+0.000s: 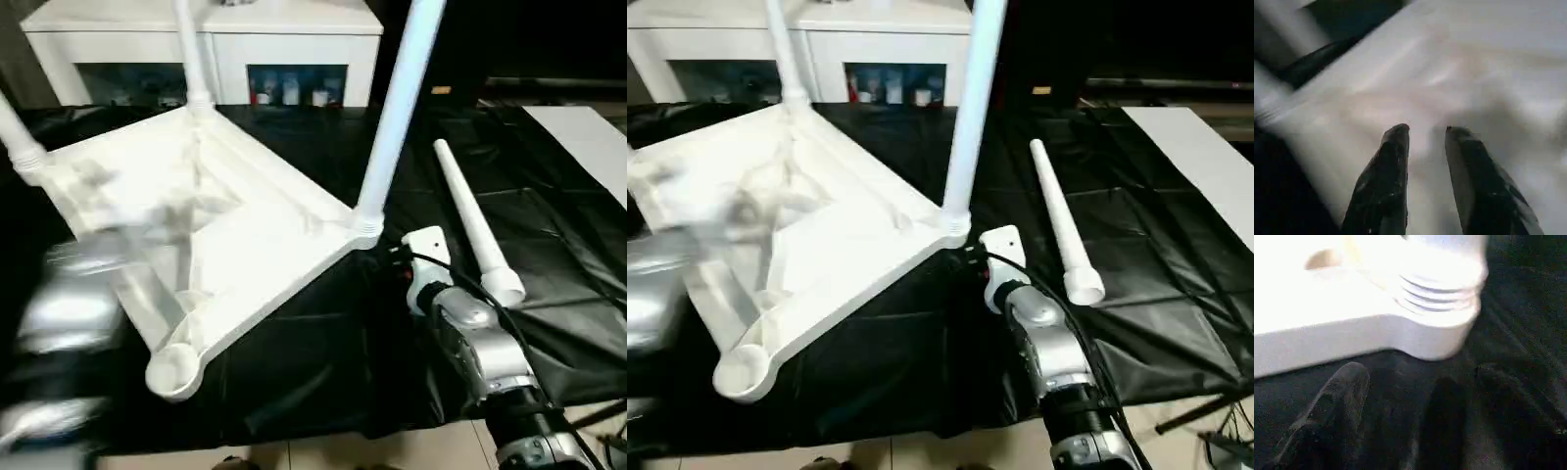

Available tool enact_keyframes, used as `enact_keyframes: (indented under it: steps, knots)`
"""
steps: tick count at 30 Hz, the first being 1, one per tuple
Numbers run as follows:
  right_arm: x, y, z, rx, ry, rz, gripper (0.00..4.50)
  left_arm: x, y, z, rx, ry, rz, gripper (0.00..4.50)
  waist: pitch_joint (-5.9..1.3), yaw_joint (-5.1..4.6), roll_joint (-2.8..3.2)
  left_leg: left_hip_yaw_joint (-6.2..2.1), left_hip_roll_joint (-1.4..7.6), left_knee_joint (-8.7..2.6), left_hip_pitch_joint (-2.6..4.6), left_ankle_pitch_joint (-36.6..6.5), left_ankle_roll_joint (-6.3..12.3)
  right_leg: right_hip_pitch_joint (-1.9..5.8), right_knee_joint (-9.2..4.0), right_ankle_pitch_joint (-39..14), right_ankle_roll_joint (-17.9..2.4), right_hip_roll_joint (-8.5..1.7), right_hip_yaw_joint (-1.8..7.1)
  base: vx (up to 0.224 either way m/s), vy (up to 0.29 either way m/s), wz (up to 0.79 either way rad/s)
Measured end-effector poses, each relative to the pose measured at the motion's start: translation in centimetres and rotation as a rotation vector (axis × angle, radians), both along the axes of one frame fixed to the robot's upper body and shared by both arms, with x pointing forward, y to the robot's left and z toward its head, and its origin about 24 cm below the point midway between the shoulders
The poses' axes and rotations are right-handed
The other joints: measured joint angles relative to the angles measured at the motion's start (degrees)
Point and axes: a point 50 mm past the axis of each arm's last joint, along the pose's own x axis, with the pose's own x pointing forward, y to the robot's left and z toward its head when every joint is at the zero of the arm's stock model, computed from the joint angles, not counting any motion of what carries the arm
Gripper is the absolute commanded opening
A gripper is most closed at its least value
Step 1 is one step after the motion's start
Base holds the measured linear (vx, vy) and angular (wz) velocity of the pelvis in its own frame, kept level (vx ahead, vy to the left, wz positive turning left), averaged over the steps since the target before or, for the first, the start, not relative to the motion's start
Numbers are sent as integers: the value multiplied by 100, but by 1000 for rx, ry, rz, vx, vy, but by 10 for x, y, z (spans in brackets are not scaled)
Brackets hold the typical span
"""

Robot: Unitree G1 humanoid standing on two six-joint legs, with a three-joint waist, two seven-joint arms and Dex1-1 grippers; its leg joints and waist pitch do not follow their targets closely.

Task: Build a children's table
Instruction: Rotate table base

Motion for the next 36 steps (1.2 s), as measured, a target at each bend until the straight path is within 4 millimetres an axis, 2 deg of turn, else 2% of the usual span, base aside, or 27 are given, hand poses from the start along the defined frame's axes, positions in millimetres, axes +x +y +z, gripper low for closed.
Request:
enact_keyframes:
  steps: [3,6,11,15,18,24,30,31,34,36]
  knots:
    - [1,4,1,1,0,26,384,-16,14,2,35,45,27,141,-5,51,-8,1,-1,2,1,0,0,2,-1,0,0,0,2,0,0,0]
    - [3,7,0,-1,12,48,384,-33,19,-9,26,159,12,141,-9,82,-15,1,-1,4,2,0,0,1,4,0,0,-1,2,0,0,0]
    - [7,12,-4,-27,30,96,384,-49,10,-24,-1,299,-65,141,-17,105,-75,-1,0,8,5,4,-6,0,20,5,-6,-1,3,0,0,0]
    - [12,15,-5,-32,42,112,384,-63,0,-31,-23,413,-144,141,-21,94,-81,1,-4,13,11,4,-6,1,26,6,-8,-3,12,0,0,0]
    - [16,20,-7,-41,51,135,384,-74,-15,-46,-80,513,-229,141,-19,115,-95,0,-3,13,13,4,-6,4,30,9,-11,-3,9,0,0,0]
    - [18,29,-8,-31,52,171,384,-75,-43,-46,-184,517,-385,141,-22,115,-109,0,-3,17,13,6,-10,9,32,13,-13,-3,12,0,0,0]
    - [18,34,-12,-17,67,181,384,-78,-70,-47,-201,545,-546,141,-21,78,-144,0,-2,17,14,10,-15,5,40,15,-13,-3,12,0,0,0]
    - [18,34,-12,-17,68,180,384,-78,-71,-48,-202,547,-550,141,-20,71,-146,0,-2,18,14,11,-17,4,43,14,-12,-3,12,0,0,0]
    - [20,33,-11,-9,64,180,384,-68,-94,-52,-253,531,-583,141,-16,119,-145,3,-3,23,11,12,-17,7,45,15,-12,-5,14,0,0,0]
    - [21,33,-7,-3,47,187,384,-59,-113,-57,-274,513,-624,141,-14,96,-157,3,-2,32,11,12,-17,9,50,19,-13,-5,17,0,0,0]
